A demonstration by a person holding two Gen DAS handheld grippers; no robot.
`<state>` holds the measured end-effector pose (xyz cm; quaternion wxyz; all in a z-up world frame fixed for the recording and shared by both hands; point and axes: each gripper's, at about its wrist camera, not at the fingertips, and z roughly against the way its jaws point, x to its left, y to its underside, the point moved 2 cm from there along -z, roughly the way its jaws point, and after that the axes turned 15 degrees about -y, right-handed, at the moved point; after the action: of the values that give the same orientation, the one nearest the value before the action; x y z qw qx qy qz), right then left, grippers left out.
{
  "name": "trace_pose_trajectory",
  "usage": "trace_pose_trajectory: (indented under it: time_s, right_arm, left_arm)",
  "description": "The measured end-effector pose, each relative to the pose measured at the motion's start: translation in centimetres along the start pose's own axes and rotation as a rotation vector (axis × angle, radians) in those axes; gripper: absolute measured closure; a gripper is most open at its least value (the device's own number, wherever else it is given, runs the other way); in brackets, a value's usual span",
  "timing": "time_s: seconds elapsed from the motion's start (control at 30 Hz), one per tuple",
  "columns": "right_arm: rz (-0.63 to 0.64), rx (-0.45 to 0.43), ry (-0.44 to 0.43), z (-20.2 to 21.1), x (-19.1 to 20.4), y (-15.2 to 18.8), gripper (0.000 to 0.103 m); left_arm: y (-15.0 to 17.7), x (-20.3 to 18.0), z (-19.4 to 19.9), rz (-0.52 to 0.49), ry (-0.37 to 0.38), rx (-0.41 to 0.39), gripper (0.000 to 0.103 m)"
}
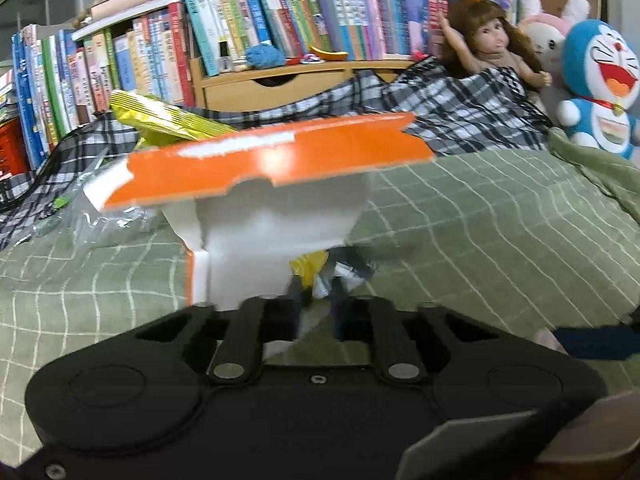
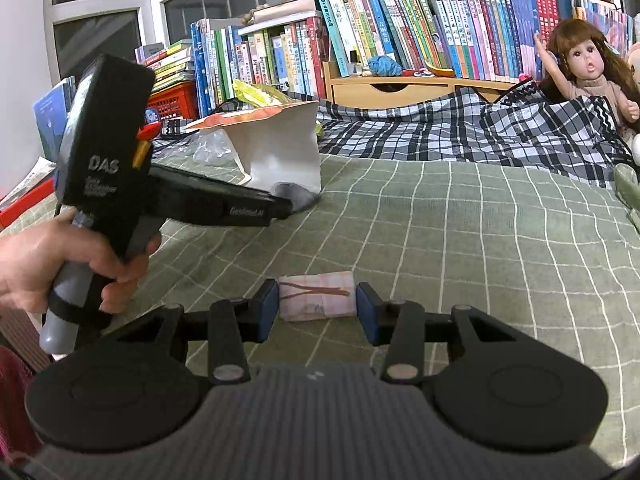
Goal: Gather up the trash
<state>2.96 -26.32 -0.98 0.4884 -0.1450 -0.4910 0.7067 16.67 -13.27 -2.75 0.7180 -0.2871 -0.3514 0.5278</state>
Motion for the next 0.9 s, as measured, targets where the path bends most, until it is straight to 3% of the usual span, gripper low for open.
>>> trace_pose_trajectory:
  time_s: [0.47, 0.63, 0.67, 0.7, 0.77, 0.83, 0.9]
  right_arm:
    - [-0.030, -0.022, 0.025, 1.1, 0.3, 0.1, 0.053]
    - [-0.024, -0.018, 0.032, 1.1, 0.5, 0.1, 0.052]
    - [-0.023, -0.017, 0.033, 1.0, 0.5, 0.0, 0.052]
    - [-0.021, -0.016, 0.032, 0.8, 0.6, 0.0, 0.052]
    - [-0.018, -0.017, 0.030, 0.6, 0.8, -0.1, 0.052]
    - [-0.011, -0.015, 0.032, 0.4, 0.9, -0.2, 0.052]
    - [0.003, -0.017, 0.049, 0.5, 1.0, -0.4, 0.052]
  left_arm:
    - [4.0, 2.8, 6.7, 0.073, 0.110, 0.006, 0.101]
    - [6.4, 4.0, 9.1, 0.034, 0.139, 0.033, 0.091]
    - [6.8, 4.3, 9.4, 0.020, 0.133, 0.034, 0.084]
    - [7.1, 4.5, 9.8, 0.012, 0.128, 0.033, 0.069]
    - [7.5, 5.0, 10.5, 0.018, 0.113, 0.025, 0.050]
    - [7.3, 5.5, 11.0, 0.055, 0.116, 0.010, 0.044]
    - [6.7, 5.9, 11.0, 0.125, 0.136, 0.021, 0.025]
